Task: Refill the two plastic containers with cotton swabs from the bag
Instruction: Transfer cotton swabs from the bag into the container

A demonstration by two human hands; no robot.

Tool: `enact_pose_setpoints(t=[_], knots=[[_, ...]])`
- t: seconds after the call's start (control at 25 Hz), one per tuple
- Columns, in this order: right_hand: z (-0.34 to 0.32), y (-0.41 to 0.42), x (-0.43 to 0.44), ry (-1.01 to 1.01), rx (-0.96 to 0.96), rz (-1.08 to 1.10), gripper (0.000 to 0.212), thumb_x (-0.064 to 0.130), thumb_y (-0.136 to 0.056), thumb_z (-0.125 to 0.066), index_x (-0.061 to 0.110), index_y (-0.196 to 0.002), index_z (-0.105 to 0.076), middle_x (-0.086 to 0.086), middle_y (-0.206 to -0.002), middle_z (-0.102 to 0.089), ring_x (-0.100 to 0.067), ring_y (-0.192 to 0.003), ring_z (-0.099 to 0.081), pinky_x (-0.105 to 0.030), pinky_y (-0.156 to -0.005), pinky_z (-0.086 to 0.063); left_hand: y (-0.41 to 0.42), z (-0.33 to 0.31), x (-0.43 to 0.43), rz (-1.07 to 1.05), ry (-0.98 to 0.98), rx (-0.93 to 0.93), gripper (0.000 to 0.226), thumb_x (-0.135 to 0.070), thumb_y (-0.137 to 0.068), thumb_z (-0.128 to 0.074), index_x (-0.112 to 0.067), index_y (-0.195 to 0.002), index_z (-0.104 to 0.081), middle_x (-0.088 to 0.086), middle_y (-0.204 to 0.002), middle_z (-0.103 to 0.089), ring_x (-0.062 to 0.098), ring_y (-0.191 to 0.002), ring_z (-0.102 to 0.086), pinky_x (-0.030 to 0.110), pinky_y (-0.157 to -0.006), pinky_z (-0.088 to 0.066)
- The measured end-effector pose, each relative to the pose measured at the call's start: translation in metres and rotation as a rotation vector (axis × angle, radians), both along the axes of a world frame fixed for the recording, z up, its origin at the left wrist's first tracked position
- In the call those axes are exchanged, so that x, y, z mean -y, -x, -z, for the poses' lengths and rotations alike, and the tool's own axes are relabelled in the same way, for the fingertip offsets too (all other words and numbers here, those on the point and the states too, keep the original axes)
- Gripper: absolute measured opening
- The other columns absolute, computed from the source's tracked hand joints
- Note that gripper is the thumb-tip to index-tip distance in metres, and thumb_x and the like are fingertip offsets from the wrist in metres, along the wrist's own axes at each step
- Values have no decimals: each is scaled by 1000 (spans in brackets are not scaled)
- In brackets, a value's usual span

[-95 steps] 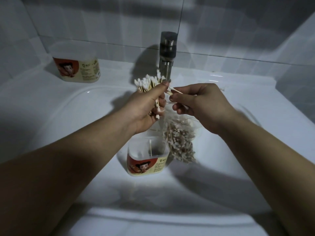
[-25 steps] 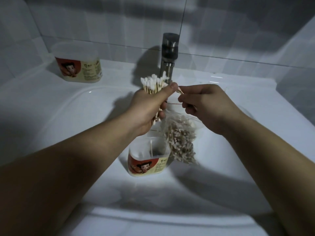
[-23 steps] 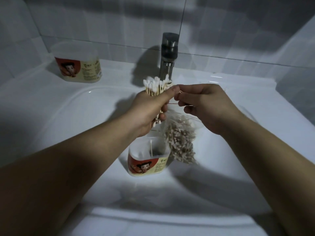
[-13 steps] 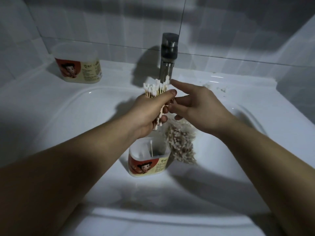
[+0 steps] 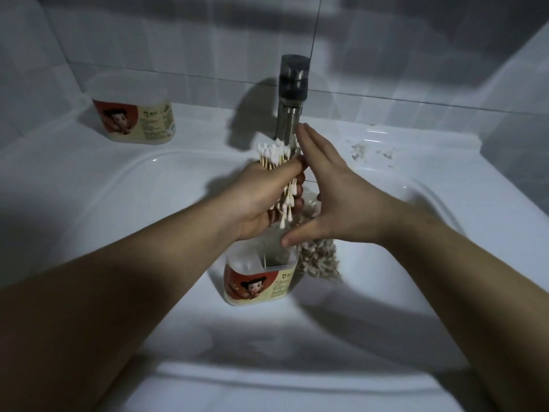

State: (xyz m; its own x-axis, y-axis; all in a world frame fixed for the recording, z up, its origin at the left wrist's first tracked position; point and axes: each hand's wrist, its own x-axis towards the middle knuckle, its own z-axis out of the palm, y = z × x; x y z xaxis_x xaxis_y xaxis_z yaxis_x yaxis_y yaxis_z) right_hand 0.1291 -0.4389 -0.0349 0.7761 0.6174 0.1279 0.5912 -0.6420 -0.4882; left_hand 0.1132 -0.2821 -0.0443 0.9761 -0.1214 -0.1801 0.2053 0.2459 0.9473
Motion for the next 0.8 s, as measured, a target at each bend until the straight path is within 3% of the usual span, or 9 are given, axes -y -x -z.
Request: enact_pose_setpoints(t=[0.12,0.16,0.36,0.52,0.72,0.8], knots=[[-1,1,-3,-23,86,21,132,57,-68,-85,23,-162,0,2,-164,-24,-13,-148,-27,-31,-119,-32,1,0,1,-7,6,-14,20,-25,-98,-67,-15,-82,-62,0,-63,-57,13,-49,-53,22,-44,-43],[-2,1,-3,-31,100,26,127,54,-71,-84,22,-163,-3,2,-163,-27,-12,-146,-30,-29,-117,-35,1,1,1,-9,-2,-17,19,-26,-98,-67,-15,-83,-63,0,-63,-58,13,-50,-54,23,-45,-43],[3,3,-4,49,34,15,145,65,-56,-86,31,-161,8,4,-170,6,-16,-156,-1,-31,-125,-16,2,1,2,-28,13,-21,12,-19,-100,-62,-13,-91,-65,1,-62,-59,14,-52,-56,26,-50,-47],[1,2,-5,20,201,49,115,61,-70,-79,20,-161,-21,-3,-166,-23,-17,-151,-25,-39,-122,-29,3,3,3,-22,-38,-36,19,-20,-99,-64,-13,-82,-66,-1,-60,-61,13,-53,-58,26,-52,-45],[0,2,-4,83,91,18,140,72,-52,-81,25,-162,-8,1,-166,-14,-17,-152,-18,-32,-122,-25,5,1,4,-13,14,-38,19,-17,-101,-61,-2,-107,-70,15,-86,-70,28,-76,-70,39,-71,-57],[3,2,-5,70,164,19,126,71,-60,-74,21,-161,-18,-1,-163,-24,-17,-149,-26,-33,-121,-30,6,0,5,-5,3,-52,15,-17,-101,-61,-8,-91,-69,6,-70,-67,18,-60,-66,27,-55,-54]])
